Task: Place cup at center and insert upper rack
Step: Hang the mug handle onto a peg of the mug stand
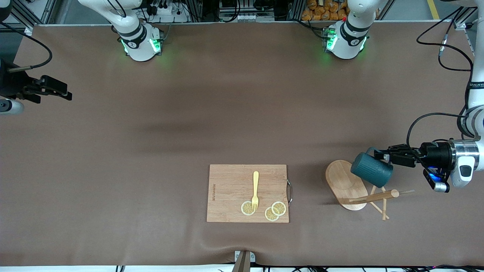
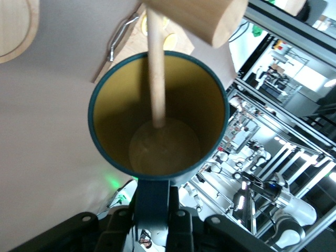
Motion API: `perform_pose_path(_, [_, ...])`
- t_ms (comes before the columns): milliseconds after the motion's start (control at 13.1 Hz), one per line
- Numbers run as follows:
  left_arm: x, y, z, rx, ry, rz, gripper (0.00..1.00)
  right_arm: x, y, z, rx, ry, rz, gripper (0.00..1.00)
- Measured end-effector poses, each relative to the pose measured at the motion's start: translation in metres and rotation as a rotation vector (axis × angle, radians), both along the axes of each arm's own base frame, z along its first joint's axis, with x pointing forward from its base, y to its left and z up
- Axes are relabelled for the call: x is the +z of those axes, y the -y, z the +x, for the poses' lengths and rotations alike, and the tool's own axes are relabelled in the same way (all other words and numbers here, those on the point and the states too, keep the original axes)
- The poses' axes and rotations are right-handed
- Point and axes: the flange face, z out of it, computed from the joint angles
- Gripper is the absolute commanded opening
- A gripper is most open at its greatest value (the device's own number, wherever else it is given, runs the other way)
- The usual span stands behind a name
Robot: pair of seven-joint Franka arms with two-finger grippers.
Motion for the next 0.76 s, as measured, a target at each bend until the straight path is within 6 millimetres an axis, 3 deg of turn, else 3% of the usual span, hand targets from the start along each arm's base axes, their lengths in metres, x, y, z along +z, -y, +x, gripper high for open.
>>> perform_pose_path(765, [-0.030,-0.002,0.008,0.032,0.072,-0.113,0.00,0.000,0.000,0.000,0.000,0.000,0.000,1.00])
